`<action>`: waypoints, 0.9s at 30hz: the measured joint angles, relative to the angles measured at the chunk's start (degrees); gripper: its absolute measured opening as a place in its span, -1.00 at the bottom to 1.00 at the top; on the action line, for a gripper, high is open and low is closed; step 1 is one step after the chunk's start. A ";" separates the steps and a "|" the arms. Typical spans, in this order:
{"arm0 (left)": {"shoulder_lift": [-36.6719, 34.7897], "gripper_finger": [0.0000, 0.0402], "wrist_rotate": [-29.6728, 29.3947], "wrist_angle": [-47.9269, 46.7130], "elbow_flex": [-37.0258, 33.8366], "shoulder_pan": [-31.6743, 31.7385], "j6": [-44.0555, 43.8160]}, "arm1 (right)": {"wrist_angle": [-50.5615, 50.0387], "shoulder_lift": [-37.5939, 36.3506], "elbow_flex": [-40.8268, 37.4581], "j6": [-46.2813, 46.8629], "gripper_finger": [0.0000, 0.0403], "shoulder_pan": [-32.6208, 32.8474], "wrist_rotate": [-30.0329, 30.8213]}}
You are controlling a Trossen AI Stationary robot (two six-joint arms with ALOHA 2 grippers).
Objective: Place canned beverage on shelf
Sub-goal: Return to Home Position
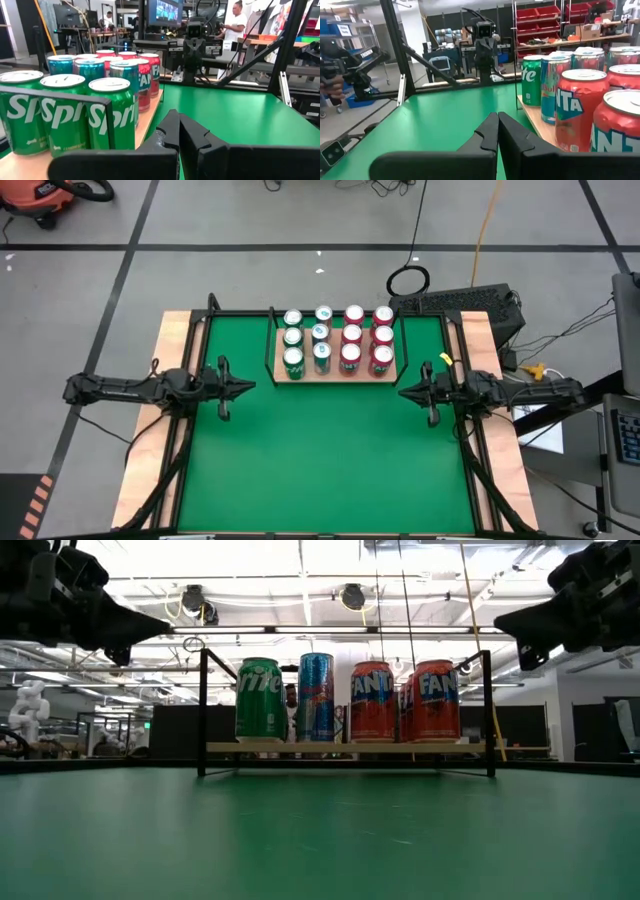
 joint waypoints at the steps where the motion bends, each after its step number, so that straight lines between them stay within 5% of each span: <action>1: -0.76 -1.00 0.00 -0.91 0.00 0.00 -0.16 | -0.89 -0.51 -0.02 -0.05 -1.00 0.00 0.00; 14: -12.14 -1.00 -1.01 -10.88 0.00 0.00 -0.45 | -7.12 -7.15 -0.15 -2.10 -1.00 0.00 -0.45; 27: -12.11 -1.00 1.85 -12.76 0.17 0.00 -1.91 | -7.76 -7.14 -0.22 -0.38 -1.00 0.02 -1.77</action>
